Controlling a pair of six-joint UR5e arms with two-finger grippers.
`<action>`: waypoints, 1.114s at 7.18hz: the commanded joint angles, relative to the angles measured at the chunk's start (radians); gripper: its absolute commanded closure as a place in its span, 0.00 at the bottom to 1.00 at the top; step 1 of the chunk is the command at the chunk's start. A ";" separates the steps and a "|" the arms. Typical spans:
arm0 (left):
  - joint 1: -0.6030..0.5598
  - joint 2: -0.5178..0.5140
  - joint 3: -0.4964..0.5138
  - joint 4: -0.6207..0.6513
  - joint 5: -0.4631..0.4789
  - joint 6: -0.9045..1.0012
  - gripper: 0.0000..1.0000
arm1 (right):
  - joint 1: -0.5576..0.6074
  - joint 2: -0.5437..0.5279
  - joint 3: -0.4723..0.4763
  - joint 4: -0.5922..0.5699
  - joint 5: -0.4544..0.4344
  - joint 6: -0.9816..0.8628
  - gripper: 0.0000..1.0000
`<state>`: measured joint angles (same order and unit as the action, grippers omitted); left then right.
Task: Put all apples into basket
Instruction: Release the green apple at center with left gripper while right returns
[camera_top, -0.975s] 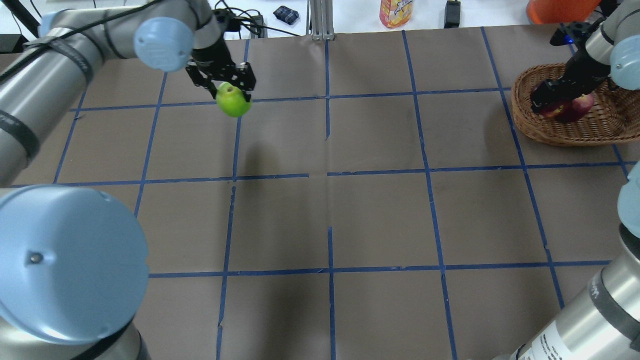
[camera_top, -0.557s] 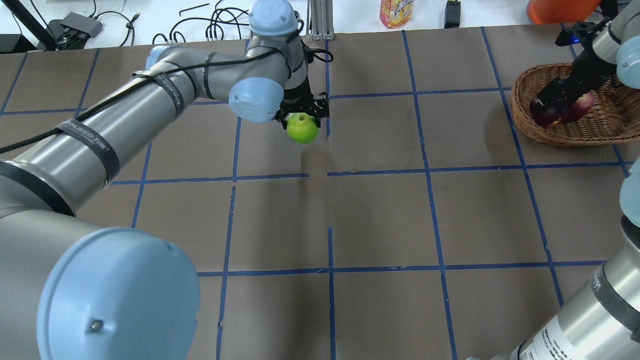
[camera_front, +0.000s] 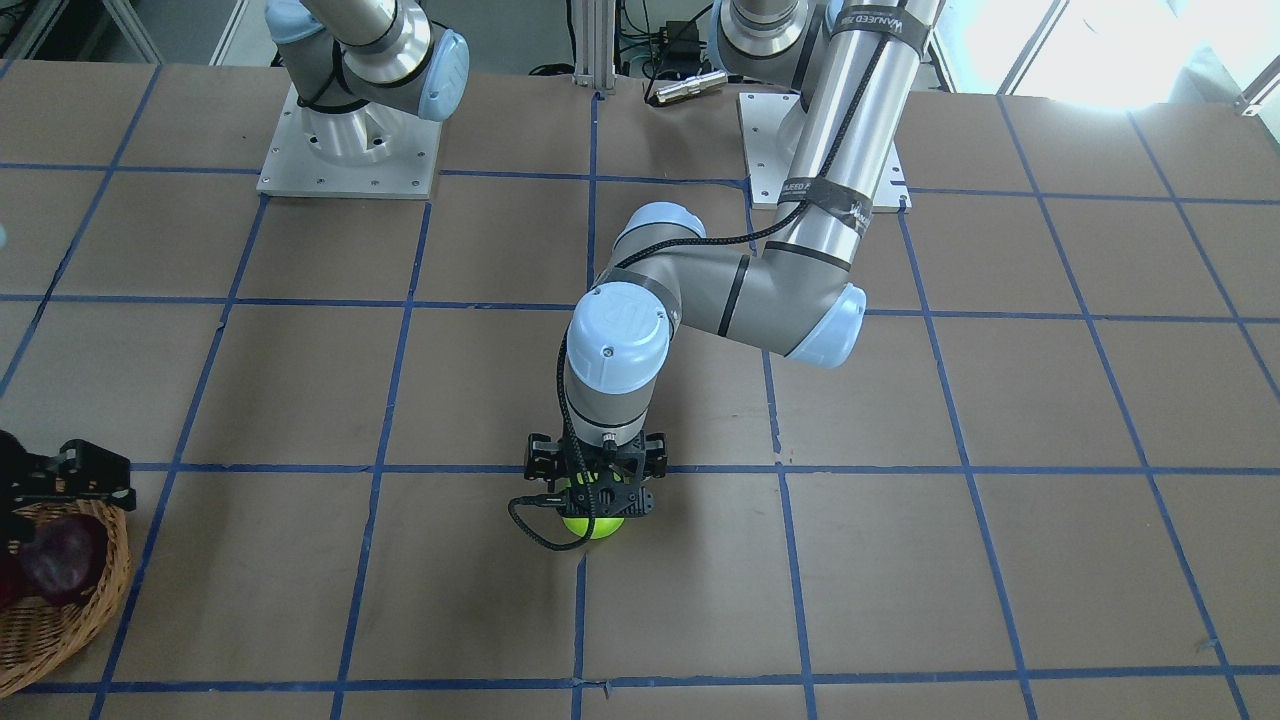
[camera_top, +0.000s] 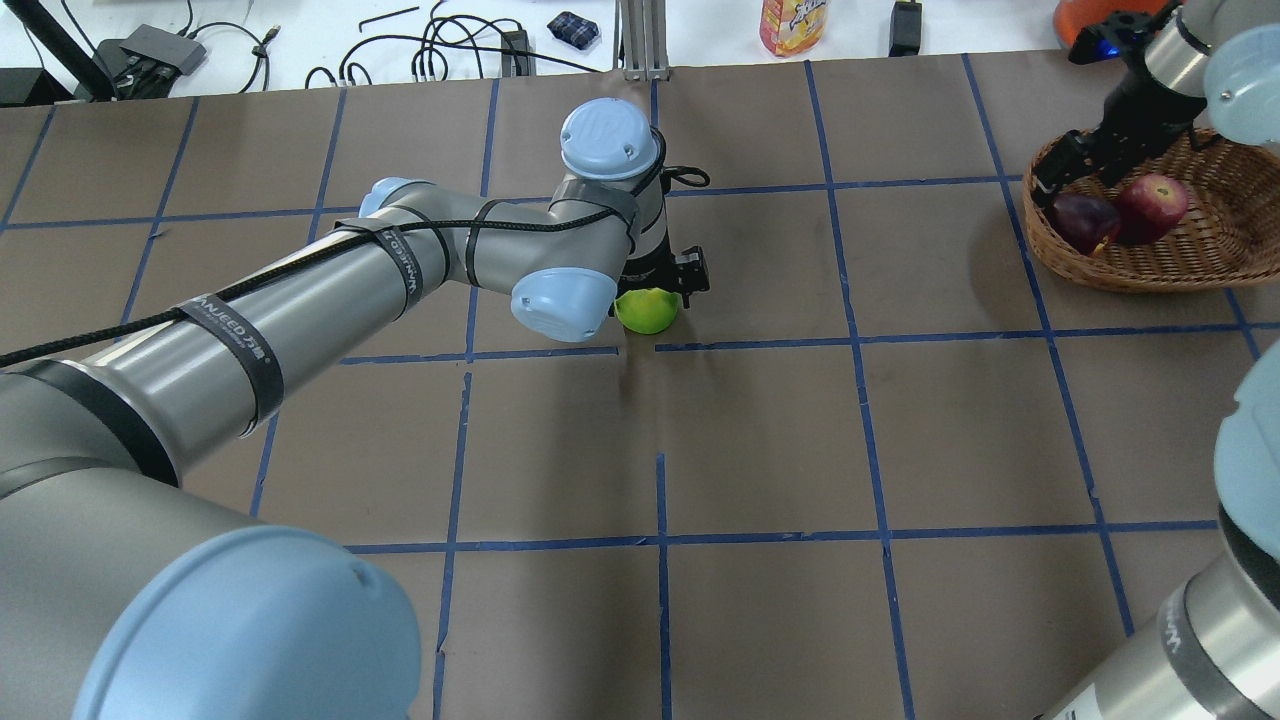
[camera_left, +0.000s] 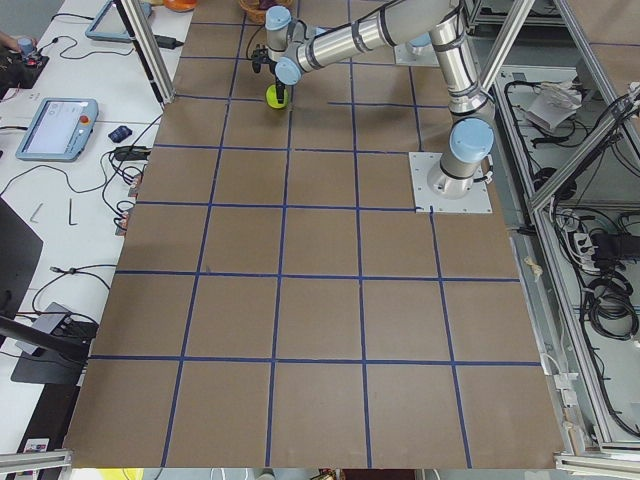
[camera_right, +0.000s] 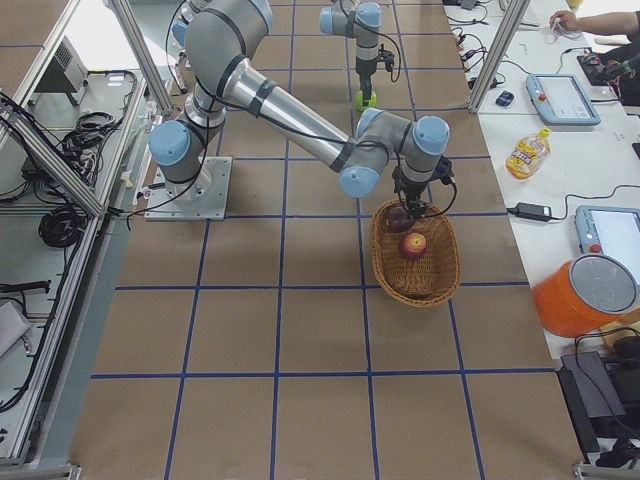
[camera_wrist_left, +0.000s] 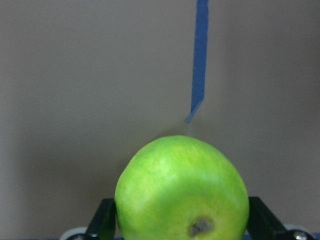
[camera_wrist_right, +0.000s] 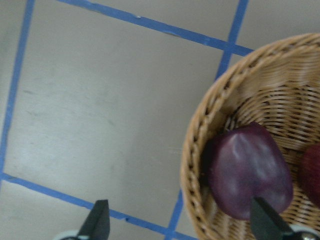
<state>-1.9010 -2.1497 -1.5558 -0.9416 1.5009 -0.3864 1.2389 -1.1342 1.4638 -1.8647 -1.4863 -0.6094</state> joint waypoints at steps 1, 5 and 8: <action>0.168 0.063 0.068 -0.176 -0.065 0.146 0.00 | 0.187 -0.094 0.108 0.018 0.006 0.368 0.00; 0.350 0.328 0.111 -0.522 -0.006 0.478 0.00 | 0.613 -0.012 0.149 -0.297 -0.003 1.111 0.00; 0.344 0.433 0.137 -0.615 0.042 0.477 0.00 | 0.697 0.071 0.148 -0.399 -0.009 1.245 0.00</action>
<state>-1.5562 -1.7477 -1.4148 -1.5405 1.5197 0.0902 1.9178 -1.0808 1.6121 -2.2448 -1.4941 0.6152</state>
